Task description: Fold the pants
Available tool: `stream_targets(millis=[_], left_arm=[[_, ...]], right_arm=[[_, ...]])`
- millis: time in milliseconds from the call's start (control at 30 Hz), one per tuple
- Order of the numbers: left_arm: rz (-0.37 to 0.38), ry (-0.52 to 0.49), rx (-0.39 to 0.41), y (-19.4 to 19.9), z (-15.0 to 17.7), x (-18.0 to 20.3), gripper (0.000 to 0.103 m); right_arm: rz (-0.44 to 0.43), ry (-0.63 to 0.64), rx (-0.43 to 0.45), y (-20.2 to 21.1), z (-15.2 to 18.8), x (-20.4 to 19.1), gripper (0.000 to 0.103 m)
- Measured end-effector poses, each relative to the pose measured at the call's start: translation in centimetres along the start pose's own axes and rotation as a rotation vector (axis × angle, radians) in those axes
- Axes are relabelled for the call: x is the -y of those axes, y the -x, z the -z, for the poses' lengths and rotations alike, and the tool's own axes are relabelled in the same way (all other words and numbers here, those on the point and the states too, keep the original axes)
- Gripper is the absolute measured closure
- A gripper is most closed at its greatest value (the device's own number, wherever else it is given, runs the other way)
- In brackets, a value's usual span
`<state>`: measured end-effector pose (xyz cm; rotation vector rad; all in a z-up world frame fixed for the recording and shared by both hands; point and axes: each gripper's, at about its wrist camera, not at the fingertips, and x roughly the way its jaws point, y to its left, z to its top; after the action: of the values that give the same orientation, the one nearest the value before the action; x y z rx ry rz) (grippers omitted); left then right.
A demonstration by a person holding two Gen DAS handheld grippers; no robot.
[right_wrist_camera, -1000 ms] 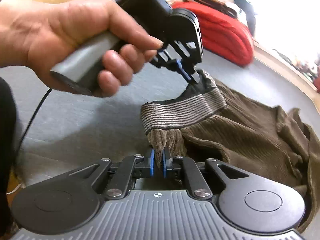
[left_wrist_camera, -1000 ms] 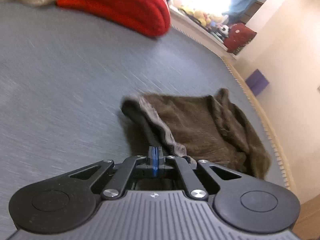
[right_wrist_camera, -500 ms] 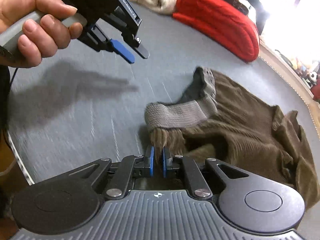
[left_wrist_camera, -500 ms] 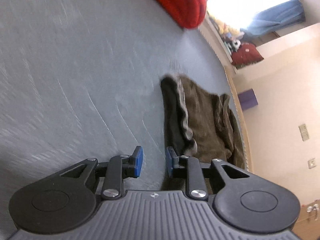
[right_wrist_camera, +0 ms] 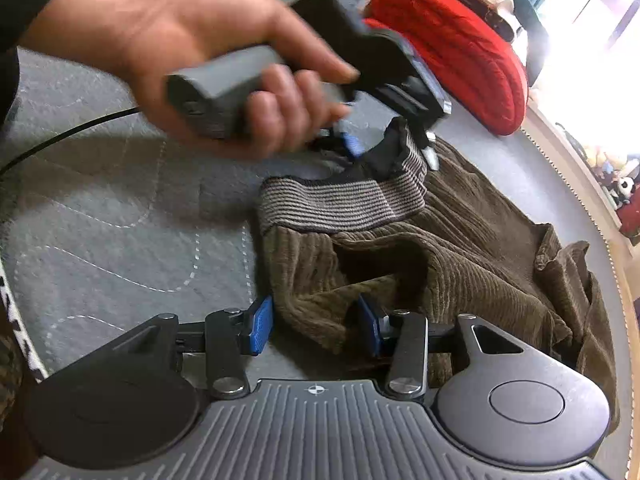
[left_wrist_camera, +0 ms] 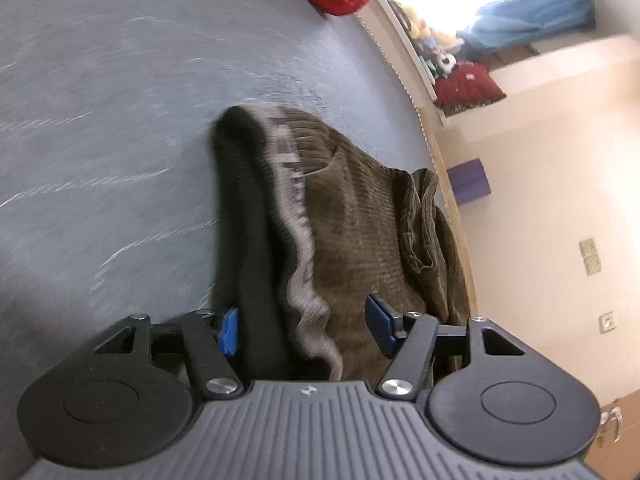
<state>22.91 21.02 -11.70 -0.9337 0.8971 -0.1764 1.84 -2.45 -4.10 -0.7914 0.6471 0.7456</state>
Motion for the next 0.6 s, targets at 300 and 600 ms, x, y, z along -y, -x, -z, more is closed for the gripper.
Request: stream_targets(millis=[300,600], left_arm=[[-0.152,-0.182,0.018,0.8,-0.9,2.1,0.088],[-0.438,-0.327,0.159,17.5,-3.7,-0.3,0.089]], right_arm=[[-0.107,-0.030,-0.051,-1.8,-1.1,-0.2,0.094],[-0.305,0.024,0.149,1.8,-7.7,-6.1,0.097]])
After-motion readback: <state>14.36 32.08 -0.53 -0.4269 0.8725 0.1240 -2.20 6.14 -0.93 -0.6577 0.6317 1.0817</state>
